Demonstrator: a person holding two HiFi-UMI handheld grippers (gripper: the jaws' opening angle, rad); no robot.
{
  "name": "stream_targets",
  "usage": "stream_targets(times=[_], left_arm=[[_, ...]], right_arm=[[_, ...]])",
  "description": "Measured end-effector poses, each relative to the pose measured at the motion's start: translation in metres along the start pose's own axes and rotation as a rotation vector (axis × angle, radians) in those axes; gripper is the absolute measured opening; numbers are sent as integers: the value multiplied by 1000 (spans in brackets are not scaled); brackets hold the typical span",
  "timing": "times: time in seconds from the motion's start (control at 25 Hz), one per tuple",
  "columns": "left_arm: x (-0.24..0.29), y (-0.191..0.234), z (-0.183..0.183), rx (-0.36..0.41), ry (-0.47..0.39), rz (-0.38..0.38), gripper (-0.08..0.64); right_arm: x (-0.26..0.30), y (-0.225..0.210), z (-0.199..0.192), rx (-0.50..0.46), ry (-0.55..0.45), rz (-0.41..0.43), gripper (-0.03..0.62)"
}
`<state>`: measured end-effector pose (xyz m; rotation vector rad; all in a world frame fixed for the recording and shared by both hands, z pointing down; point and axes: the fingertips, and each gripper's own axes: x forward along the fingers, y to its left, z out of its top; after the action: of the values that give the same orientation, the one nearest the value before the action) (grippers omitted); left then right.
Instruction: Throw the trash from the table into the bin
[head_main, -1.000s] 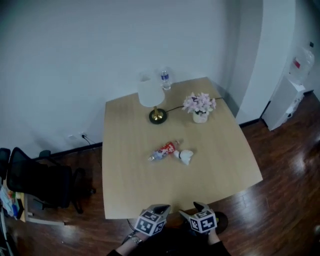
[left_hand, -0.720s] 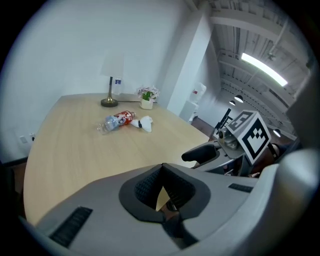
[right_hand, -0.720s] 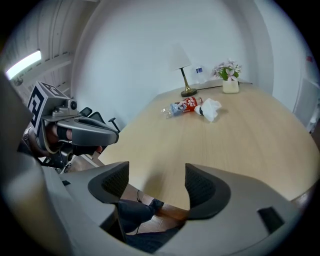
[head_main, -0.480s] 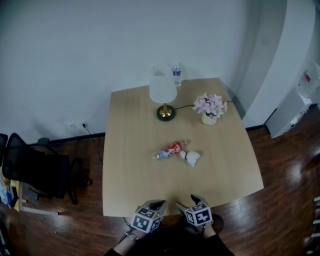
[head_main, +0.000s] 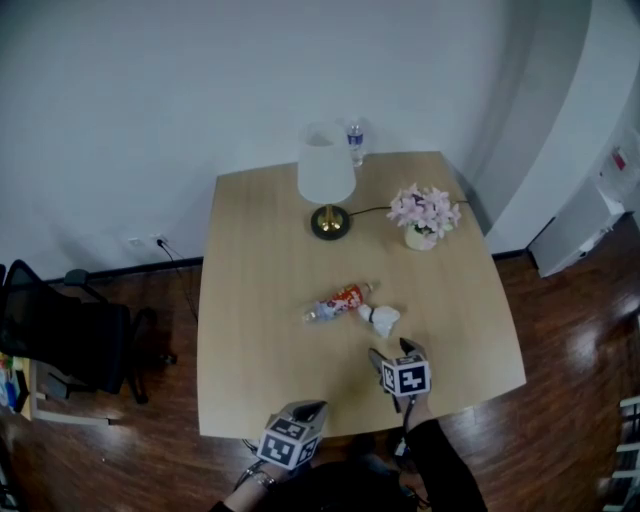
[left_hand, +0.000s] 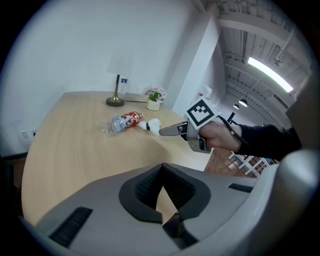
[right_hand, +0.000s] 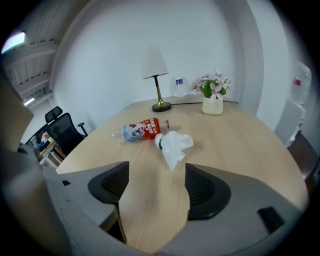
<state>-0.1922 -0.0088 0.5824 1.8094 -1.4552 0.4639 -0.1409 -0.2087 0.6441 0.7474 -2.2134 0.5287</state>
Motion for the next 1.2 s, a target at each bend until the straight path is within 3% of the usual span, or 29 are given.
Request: stream_targets(times=[0.44, 0.6, 0.72, 0.88, 1.2], left_arm=[[-15, 27, -18, -59, 3, 75, 5], [-19, 31, -28, -72, 4, 90, 5], [-21, 33, -29, -73, 0, 90, 5], [-19, 33, -27, -61, 5, 73, 5], [-6, 22, -13, 18, 40, -15, 5]], right_arm=[[66, -36, 35, -19, 47, -72, 352], [70, -37, 28, -26, 51, -86, 196], [68, -30, 24, -5, 55, -61, 117], [55, -25, 22, 25, 34, -50, 79], [-16, 19, 7, 73, -32, 6, 69]])
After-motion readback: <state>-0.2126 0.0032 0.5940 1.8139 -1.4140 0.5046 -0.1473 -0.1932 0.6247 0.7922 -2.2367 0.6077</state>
